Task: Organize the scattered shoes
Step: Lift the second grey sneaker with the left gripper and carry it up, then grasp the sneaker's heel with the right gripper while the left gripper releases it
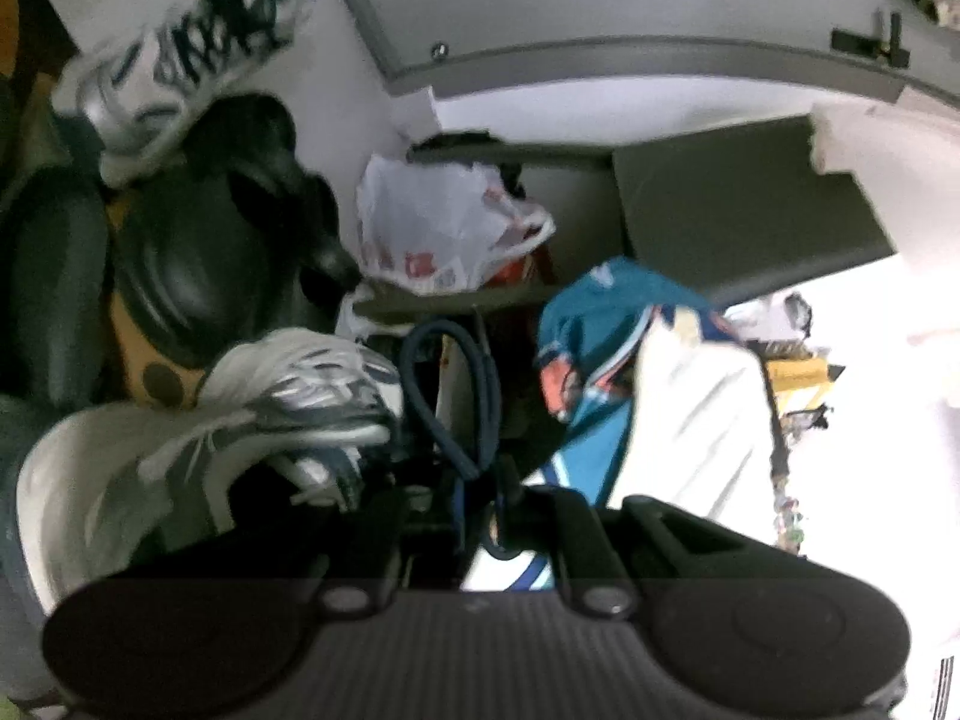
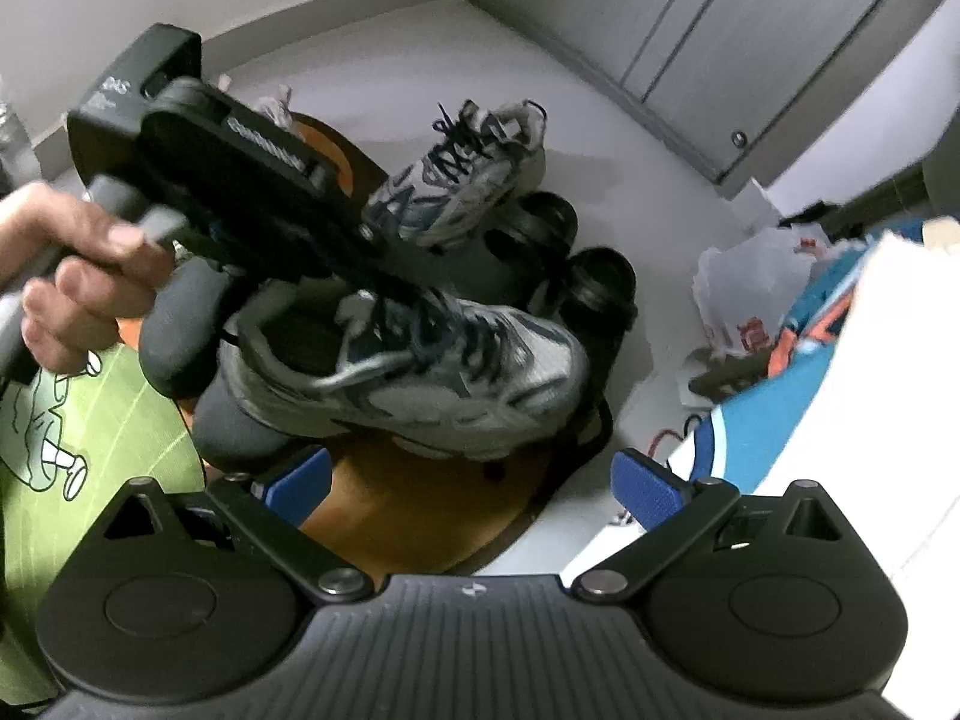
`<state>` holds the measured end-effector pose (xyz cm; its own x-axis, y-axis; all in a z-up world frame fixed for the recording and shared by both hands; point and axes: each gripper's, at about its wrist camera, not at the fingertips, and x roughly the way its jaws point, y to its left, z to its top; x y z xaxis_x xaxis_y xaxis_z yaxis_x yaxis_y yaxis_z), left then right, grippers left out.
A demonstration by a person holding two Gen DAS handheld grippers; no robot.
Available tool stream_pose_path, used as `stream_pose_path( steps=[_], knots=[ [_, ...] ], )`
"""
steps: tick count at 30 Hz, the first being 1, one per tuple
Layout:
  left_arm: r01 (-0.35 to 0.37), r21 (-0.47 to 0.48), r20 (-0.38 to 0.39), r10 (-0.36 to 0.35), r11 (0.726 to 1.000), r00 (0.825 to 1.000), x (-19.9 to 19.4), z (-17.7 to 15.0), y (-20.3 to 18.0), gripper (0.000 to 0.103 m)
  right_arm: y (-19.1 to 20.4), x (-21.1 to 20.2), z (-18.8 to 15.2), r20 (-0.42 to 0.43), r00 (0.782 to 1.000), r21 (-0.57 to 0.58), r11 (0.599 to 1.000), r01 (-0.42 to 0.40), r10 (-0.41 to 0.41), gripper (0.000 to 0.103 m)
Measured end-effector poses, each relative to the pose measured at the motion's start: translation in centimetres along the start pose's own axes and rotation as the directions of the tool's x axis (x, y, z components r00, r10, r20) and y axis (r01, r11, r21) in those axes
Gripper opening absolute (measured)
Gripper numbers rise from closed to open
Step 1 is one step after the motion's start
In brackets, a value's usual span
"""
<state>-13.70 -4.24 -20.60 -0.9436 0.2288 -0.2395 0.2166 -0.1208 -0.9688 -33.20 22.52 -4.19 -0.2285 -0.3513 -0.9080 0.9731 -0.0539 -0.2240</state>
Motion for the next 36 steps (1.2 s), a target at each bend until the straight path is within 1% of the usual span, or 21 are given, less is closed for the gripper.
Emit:
stream_pose_path(
  steps=[3, 6, 8, 11, 12, 15, 18, 24, 26, 28, 31, 36],
  knots=[
    [-0.012, 0.003, 0.026, 0.012, 1.000, 1.000, -1.9, 0.6, 0.3, 0.009, 0.3, 0.1, 0.6, 0.020, 1.000, -0.003, 1.000, -0.001, 0.001, 0.102],
    [-0.008, -0.003, 0.046, 0.008, 1.000, 0.999, -3.4, 1.0, 0.6, 0.009, 0.9, 0.4, 1.5, 0.033, 0.999, -0.016, 1.000, 0.002, -0.001, 0.102],
    [0.006, -0.012, 0.073, -0.005, 1.000, 0.997, -5.0, 1.5, 0.9, 0.009, 1.7, 0.6, 2.3, 0.052, 0.999, -0.043, 0.999, 0.010, -0.007, 0.102],
    [0.014, -0.004, 0.109, -0.013, 1.000, 0.994, -7.3, 2.3, 1.2, 0.009, 3.0, 0.9, 4.0, 0.068, 0.998, -0.090, 0.996, -0.007, 0.013, 0.102],
    [0.027, -0.012, 0.123, -0.025, 1.000, 0.992, -8.2, 2.5, 1.4, 0.009, 3.5, 1.1, 4.6, 0.073, 0.997, -0.105, 0.994, -0.009, 0.017, 0.102],
    [0.042, -0.012, 0.149, -0.039, 0.999, 0.988, -10.1, 2.8, 1.6, 0.009, 4.6, 1.7, 6.1, 0.079, 0.997, -0.137, 0.991, -0.013, 0.024, 0.102],
    [0.044, -0.003, 0.173, -0.042, 0.999, 0.984, -12.1, 3.2, 1.9, 0.009, 6.0, 2.7, 7.9, 0.080, 0.996, -0.201, 0.979, -0.030, 0.047, 0.102],
    [0.042, 0.008, 0.229, -0.043, 0.999, 0.972, -15.6, 3.9, 2.7, 0.009, 9.6, 4.1, 10.5, 0.075, 0.989, -0.367, 0.926, -0.088, 0.124, 0.102],
    [0.040, 0.008, 0.246, -0.041, 0.999, 0.968, -16.5, 3.9, 3.1, 0.009, 10.5, 4.1, 10.8, 0.073, 0.989, -0.407, 0.909, -0.090, 0.131, 0.102],
    [0.021, 0.007, 0.260, -0.022, 1.000, 0.965, -17.3, 4.0, 3.6, 0.009, 11.7, 4.0, 11.2, 0.070, 0.989, -0.471, 0.878, -0.085, 0.133, 0.102],
    [0.043, 0.000, 0.282, -0.042, 0.999, 0.958, -18.3, 4.1, 4.5, 0.009, 13.0, 4.0, 12.1, 0.068, 0.990, -0.546, 0.835, -0.066, 0.123, 0.102],
    [0.061, 0.011, 0.281, -0.061, 0.998, 0.958, -19.0, 4.0, 5.3, 0.009, 13.6, 5.2, 14.3, 0.052, 0.993, -0.562, 0.825, -0.059, 0.106, 0.102]
  ],
)
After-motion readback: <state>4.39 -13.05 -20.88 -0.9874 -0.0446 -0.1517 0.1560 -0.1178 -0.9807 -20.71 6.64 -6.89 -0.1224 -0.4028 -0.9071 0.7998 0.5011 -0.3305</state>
